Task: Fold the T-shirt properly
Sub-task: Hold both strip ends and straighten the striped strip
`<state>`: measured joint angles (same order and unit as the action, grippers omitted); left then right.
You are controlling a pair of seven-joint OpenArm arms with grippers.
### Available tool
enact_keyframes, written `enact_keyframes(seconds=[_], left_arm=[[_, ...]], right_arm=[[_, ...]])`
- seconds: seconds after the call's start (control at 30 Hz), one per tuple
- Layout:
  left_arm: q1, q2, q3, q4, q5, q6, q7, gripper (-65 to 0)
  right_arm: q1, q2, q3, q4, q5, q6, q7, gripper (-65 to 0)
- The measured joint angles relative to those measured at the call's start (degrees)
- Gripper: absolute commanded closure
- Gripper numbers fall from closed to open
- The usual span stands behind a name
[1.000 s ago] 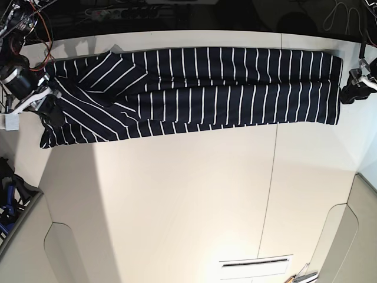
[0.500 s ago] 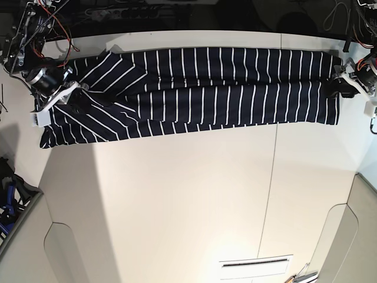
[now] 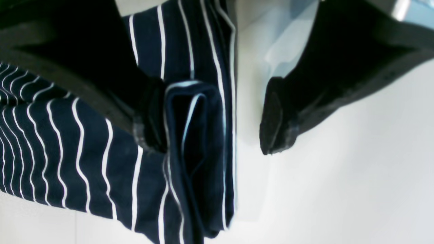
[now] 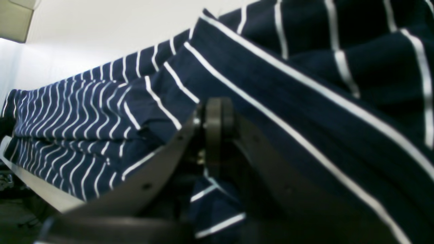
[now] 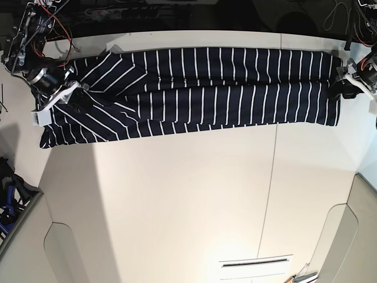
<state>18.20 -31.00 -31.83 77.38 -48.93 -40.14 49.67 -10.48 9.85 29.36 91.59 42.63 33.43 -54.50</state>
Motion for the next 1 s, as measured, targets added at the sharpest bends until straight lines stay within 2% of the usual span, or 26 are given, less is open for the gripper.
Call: enact_keyframes(seconds=[0.2,0.37,0.4,0.47,0.6,0.73,0.83,1.0], left_arm=[[-0.11,-0.11,-0.04,-0.11,-12.17,0.17,11.74,-44.7],[-0.09,-0.07,0.00,-0.17,-15.63,0.20,12.94,-43.5],[-0.09,-0.09,0.00,-0.17,-15.72,0.20,12.94,-41.0],[-0.09,-0.07,0.02,-0.22,-15.82,0.22,13.16,-30.7],[0.20,0.24,0.17,-0.37,-15.21,0.24,12.83,-1.4],[0.17,0.24,0.20,-0.42,-14.93,0.24,8.76,0.0],[0.04,0.24,0.20,-0.42,-12.46,0.26,5.11,0.0],[-1.07,0.20,0.20,0.63,-11.32,0.26,4.87,0.0]], right_arm=[[0.00,-0.02,0.00,0.00,0.02,0.00,0.02,0.0],[0.00,0.00,0.02,0.00,0.90,0.00,0.00,0.0],[0.00,0.00,0.02,0.00,1.42,0.00,0.00,0.0],[0.02,0.00,0.02,0.00,2.27,0.00,0.02,0.0],[0.00,0.00,0.02,0.00,3.91,0.00,0.02,0.0],[0.00,0.00,0.02,0.00,4.07,0.00,0.00,0.0],[0.00,0.00,0.02,0.00,4.37,0.00,-0.07,0.0],[0.00,-0.02,2.91,0.28,7.48,0.00,-1.18,0.0]])
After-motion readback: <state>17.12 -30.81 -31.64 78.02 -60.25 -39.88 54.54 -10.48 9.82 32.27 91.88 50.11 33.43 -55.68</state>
